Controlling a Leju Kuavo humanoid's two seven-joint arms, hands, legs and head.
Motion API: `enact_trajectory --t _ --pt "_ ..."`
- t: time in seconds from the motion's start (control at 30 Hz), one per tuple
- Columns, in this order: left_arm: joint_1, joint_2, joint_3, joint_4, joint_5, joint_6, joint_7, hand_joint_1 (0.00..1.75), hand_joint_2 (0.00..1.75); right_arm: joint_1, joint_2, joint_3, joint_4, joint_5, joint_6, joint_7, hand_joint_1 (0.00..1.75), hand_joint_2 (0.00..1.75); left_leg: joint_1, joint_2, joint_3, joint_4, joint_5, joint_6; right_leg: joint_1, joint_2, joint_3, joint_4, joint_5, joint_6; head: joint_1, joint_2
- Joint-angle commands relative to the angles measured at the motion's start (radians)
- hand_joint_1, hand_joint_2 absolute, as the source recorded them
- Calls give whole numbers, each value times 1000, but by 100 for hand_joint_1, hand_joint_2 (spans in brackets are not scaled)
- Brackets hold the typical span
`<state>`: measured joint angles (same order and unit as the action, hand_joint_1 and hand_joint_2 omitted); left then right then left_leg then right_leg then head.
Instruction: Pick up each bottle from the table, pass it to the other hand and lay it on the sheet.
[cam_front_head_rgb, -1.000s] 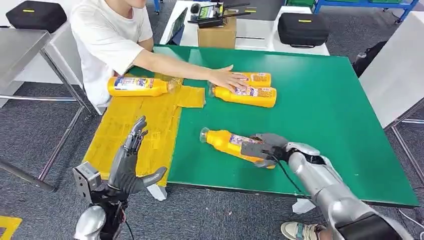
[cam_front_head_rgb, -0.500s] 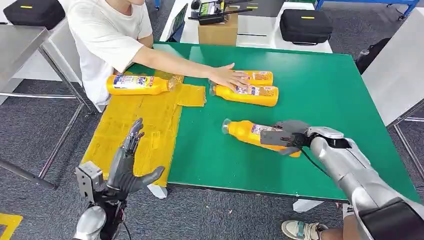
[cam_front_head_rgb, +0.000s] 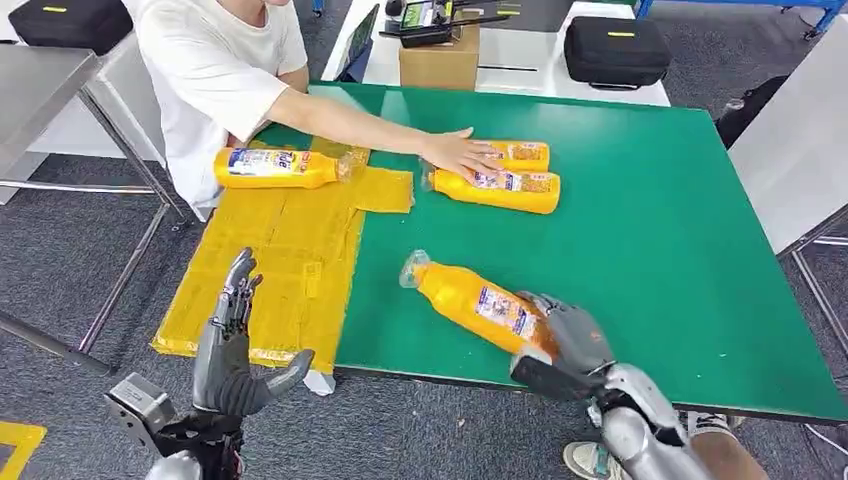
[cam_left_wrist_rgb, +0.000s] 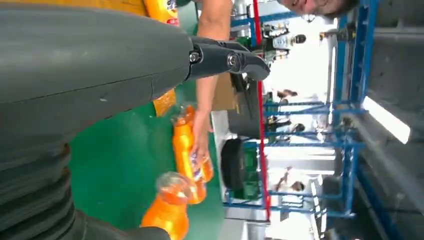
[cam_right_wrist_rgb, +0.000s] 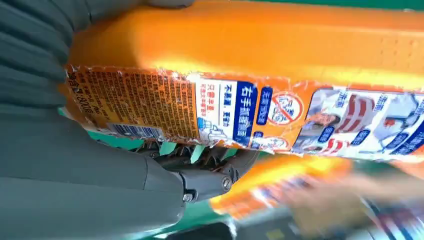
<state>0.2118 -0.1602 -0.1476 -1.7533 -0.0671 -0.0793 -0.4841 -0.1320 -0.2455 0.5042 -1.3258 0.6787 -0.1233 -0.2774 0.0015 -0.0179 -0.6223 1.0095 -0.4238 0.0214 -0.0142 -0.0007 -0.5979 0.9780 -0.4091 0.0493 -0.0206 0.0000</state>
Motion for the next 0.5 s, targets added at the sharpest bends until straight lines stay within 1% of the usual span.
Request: enact_trajectory --t 0.03,0.07,0.1,0.13,0.17,0.2,0.23,0.27,0.3,0.4,0.43,0.47,0.5 --pt "-25 -13 -48 67 34 10 17 0 175 199 221 -164 -234 -64 -62 -72 175 175 1 1 2 0 -1 -2 1 0 2 0 -2 -2 1 0" --pt "-22 -11 -57 70 35 7 15 0 175 202 240 -175 -231 -70 -67 -86 175 175 0 0 5 -1 -2 -2 1 -1 4 0 -3 -3 0 0" --pt "-20 -4 -70 73 38 -3 10 0 175 207 264 -187 -228 -100 -62 -104 175 175 0 1 3 -1 -1 -1 0 -1 2 0 -2 -2 2 0" --pt "-17 -1 -78 74 40 -9 4 0 175 209 279 -190 -224 -115 -60 -112 175 175 1 2 6 -1 -2 -1 1 -1 5 -1 -4 -4 1 0" --pt "-13 4 -88 74 46 -19 -2 0 175 212 302 -199 -221 -153 -59 -134 175 175 0 2 4 -1 -1 -1 0 0 3 -1 -3 -3 2 0" --pt "-9 6 -93 74 63 -31 -1 0 175 217 314 -201 -222 -172 -60 -145 175 175 0 3 6 -1 -2 -1 0 1 4 0 -4 -3 2 0" --pt "-6 6 -94 75 62 -31 -1 0 175 219 317 -198 -222 -171 -60 -144 175 175 1 3 4 -1 -1 -1 1 1 3 -1 -3 -3 2 0" --pt "-6 6 -94 75 62 -31 -1 0 175 219 317 -198 -222 -171 -60 -144 175 175 0 4 6 -1 -3 -2 0 1 5 0 -4 -4 1 0" --pt "-6 8 -96 74 62 -32 -1 0 175 220 319 -198 -227 -175 -63 -148 175 175 0 3 4 -1 -1 -1 0 0 3 -1 -3 -3 2 0" --pt "-10 13 -106 81 81 -54 0 0 175 224 344 -209 -242 -228 -69 -190 175 175 0 3 7 -1 -2 -2 0 0 5 0 -4 -4 2 0" --pt "-12 16 -116 85 89 -69 -5 0 175 220 349 -205 -247 -236 -65 -194 175 175 0 3 4 -1 -1 -1 0 0 3 0 -3 -3 2 0" --pt "-14 19 -121 87 99 -82 -7 0 175 217 351 -204 -249 -243 -66 -205 175 175 0 4 7 -1 -3 -2 0 1 5 0 -4 -4 1 0" --pt "-20 31 -139 94 132 -129 -10 0 175 207 352 -193 -247 -257 -53 -217 175 175 0 3 4 -1 -1 -1 0 1 3 0 -3 -3 2 0"
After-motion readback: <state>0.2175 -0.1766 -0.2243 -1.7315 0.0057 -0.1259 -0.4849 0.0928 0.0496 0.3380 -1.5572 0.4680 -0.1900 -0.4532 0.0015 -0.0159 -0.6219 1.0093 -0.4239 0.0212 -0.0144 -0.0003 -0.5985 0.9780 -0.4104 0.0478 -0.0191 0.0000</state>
